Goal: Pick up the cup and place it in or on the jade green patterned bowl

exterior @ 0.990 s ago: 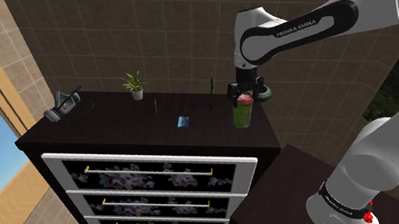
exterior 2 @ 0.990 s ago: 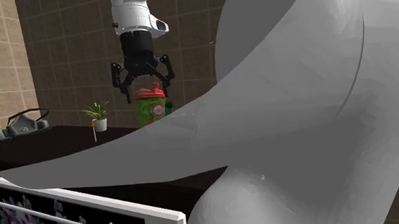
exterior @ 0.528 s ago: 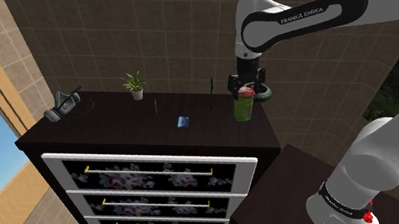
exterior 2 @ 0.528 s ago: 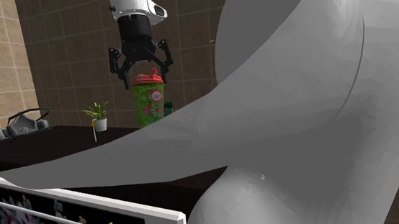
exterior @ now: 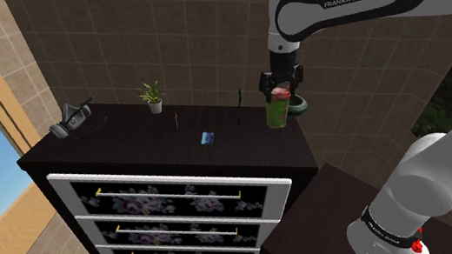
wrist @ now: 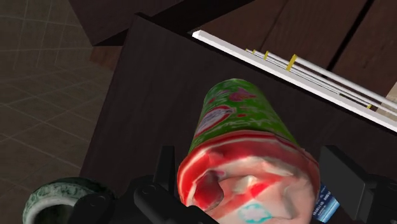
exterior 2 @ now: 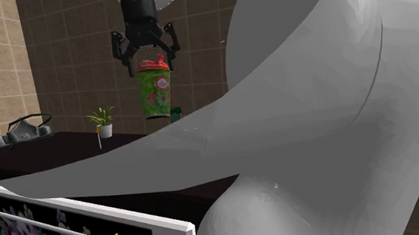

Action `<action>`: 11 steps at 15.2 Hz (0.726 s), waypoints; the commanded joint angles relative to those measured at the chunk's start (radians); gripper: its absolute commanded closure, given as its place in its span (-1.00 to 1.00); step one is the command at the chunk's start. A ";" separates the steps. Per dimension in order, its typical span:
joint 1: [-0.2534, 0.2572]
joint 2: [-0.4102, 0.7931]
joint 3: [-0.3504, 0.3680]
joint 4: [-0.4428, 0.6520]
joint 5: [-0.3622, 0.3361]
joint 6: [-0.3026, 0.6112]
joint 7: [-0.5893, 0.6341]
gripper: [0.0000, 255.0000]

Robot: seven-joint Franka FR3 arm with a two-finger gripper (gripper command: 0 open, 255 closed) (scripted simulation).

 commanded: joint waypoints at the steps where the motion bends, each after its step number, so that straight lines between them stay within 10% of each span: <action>1: -0.010 0.010 -0.016 0.022 -0.009 -0.010 -0.023 1.00; 11: -0.101 0.188 -0.158 0.237 -0.060 -0.030 -0.240 1.00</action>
